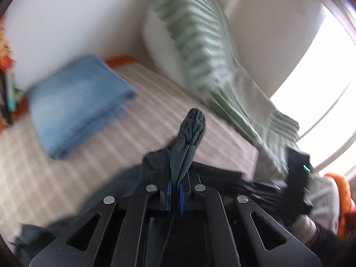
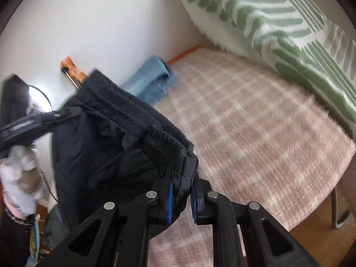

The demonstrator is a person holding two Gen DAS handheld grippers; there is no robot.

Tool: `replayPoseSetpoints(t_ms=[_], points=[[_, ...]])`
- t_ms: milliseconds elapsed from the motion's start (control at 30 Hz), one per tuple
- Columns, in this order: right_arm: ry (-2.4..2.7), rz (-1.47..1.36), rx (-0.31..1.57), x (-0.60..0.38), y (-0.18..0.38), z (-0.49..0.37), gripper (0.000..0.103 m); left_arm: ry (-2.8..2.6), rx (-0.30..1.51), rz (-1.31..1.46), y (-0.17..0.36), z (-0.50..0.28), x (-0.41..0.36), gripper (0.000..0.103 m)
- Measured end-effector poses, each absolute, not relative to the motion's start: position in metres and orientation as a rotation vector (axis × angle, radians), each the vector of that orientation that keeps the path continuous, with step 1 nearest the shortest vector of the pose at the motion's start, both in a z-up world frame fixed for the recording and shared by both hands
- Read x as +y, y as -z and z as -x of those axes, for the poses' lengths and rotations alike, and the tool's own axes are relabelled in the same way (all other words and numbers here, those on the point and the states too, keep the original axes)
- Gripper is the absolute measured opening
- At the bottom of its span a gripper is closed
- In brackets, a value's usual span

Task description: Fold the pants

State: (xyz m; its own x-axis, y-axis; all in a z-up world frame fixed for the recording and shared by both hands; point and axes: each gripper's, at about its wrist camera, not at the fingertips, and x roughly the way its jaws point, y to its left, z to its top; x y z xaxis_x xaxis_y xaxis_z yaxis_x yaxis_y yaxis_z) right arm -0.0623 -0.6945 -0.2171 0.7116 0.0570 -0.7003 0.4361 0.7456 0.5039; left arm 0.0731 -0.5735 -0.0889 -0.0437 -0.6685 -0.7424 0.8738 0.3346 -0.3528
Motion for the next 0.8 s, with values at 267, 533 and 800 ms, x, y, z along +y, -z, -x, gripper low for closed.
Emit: replayPoseSetpoints(t_ms=[267,533,800], points=[[0.279,-0.848,0.705,-0.727,0.224,0.107,0.040,1.410,1.158,-0.371,0.155,-0.007,-0.594,0.003],[0.183,-0.920,0.708,-0.730,0.221,0.104,0.052,1.405,1.251,-0.322,0.153,0.000,-0.580,0.037],[0.088,-0.864,0.792,-0.707,0.226,0.074,0.056,1.173,1.074,-0.427,0.112,-0.042,-0.445,0.039]])
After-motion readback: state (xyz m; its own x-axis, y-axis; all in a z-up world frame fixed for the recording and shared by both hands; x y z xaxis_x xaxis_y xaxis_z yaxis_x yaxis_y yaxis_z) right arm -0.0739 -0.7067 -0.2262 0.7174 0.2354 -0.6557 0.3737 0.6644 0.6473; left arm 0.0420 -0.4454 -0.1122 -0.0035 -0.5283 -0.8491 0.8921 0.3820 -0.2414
